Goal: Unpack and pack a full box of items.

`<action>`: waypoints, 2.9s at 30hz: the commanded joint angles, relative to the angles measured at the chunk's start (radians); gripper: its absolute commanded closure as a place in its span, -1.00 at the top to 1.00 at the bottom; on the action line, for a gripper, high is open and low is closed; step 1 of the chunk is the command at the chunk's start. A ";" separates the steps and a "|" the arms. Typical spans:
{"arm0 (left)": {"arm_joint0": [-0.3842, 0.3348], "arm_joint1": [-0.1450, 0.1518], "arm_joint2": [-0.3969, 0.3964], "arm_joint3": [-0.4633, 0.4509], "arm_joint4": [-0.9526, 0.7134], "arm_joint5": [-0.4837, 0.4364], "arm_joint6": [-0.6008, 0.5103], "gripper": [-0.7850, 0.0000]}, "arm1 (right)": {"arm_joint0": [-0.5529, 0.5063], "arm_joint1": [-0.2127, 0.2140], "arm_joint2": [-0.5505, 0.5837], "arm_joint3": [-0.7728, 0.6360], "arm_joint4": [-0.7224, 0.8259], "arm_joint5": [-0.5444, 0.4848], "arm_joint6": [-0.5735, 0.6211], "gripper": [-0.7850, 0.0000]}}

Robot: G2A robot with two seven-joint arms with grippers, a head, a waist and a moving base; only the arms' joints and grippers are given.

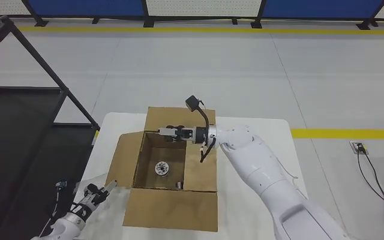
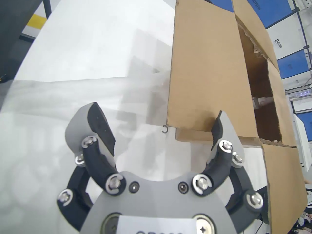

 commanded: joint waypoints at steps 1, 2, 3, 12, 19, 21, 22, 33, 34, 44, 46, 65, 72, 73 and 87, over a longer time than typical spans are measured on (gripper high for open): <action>-0.004 -0.001 0.003 0.009 0.002 -0.001 -0.002 1.00 | -0.007 0.005 0.004 -0.015 -0.007 0.006 0.000 1.00; -0.006 -0.001 0.003 0.013 0.004 0.000 -0.005 1.00 | -0.010 0.007 0.006 -0.022 -0.010 0.010 -0.001 1.00; -0.007 -0.002 0.003 0.016 0.006 0.000 -0.006 1.00 | -0.013 0.009 0.009 -0.029 -0.012 0.013 -0.001 1.00; 0.012 -0.005 -0.033 0.000 -0.017 -0.025 0.031 1.00 | -0.035 0.023 0.023 -0.078 -0.033 0.036 -0.002 1.00; 0.080 -0.011 -0.089 -0.093 -0.063 -0.074 0.111 1.00 | -0.051 0.034 0.037 -0.099 -0.041 0.039 -0.002 1.00; 0.102 -0.013 -0.107 -0.128 -0.072 -0.084 0.135 1.00 | -0.054 0.038 0.040 -0.105 -0.047 0.040 0.005 1.00; 0.113 -0.014 -0.115 -0.147 -0.077 -0.090 0.149 1.00 | -0.056 0.041 0.041 -0.109 -0.053 0.040 0.010 1.00; 0.216 -0.029 -0.217 -0.337 -0.167 -0.233 0.288 1.00 | -0.097 0.078 0.065 -0.205 -0.099 0.019 0.083 1.00; 0.227 -0.030 -0.224 -0.362 -0.185 -0.262 0.285 1.00 | -0.109 0.084 0.065 -0.238 -0.090 0.025 0.090 1.00; 0.199 -0.025 -0.180 -0.509 -0.354 -0.329 0.054 1.00 | -0.319 0.237 0.177 -0.636 -0.033 0.039 0.104 1.00; 0.165 -0.024 -0.138 -0.524 -0.358 -0.305 0.009 1.00 | -0.371 0.270 0.218 -0.697 -0.029 0.030 0.094 1.00; -0.382 -0.037 0.312 -0.329 -0.288 0.079 -0.393 1.00 | -0.659 0.420 0.450 -0.813 0.035 -0.031 0.027 1.00; -0.379 -0.038 0.307 -0.315 -0.304 0.084 -0.379 1.00 | -0.659 0.420 0.450 -0.813 0.035 -0.031 0.027 1.00; -0.380 -0.039 0.304 -0.292 -0.326 0.092 -0.376 1.00 | -0.666 0.420 0.449 -0.824 0.038 -0.020 0.004 1.00; -0.568 -0.046 0.362 0.049 -0.408 0.080 -0.537 1.00 | -0.727 0.433 0.448 -0.885 0.025 0.000 -0.067 1.00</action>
